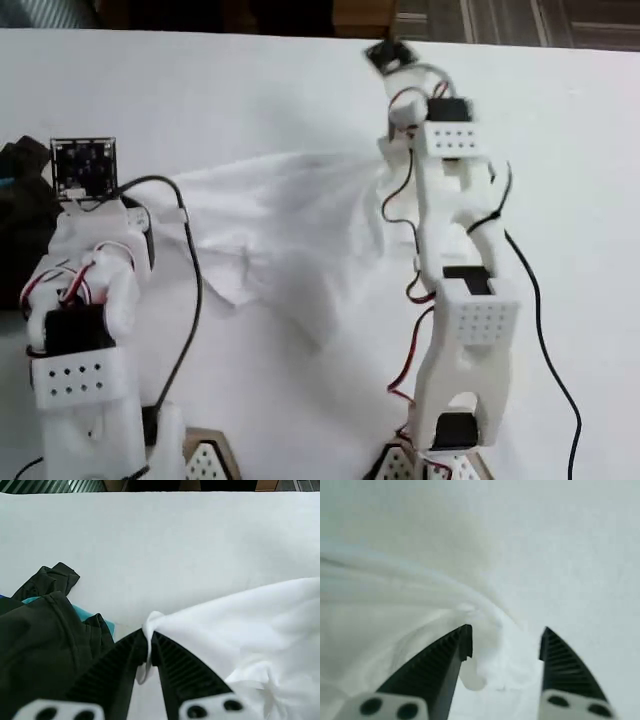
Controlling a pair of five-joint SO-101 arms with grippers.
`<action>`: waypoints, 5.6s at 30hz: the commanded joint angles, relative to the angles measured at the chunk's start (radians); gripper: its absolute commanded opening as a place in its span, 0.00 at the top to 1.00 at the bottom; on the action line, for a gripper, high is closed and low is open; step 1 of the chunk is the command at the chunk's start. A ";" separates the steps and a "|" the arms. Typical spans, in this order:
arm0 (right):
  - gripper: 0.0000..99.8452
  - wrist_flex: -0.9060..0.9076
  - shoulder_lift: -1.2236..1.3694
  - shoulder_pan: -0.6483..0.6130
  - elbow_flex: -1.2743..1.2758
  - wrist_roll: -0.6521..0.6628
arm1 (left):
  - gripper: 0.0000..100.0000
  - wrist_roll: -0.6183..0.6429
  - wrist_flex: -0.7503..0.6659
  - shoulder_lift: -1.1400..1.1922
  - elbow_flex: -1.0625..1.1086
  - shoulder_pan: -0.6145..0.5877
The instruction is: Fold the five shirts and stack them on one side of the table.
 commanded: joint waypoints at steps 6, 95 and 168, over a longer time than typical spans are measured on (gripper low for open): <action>0.80 0.430 -0.013 -0.082 -0.259 -0.060 | 0.97 -0.002 -0.133 0.002 0.047 -0.005; 0.98 -0.157 -1.348 -0.194 1.178 0.008 | 0.97 -0.011 -0.023 0.003 0.056 0.074; 0.98 -0.661 -1.202 0.054 0.953 0.071 | 0.97 0.147 0.212 0.713 -0.911 0.091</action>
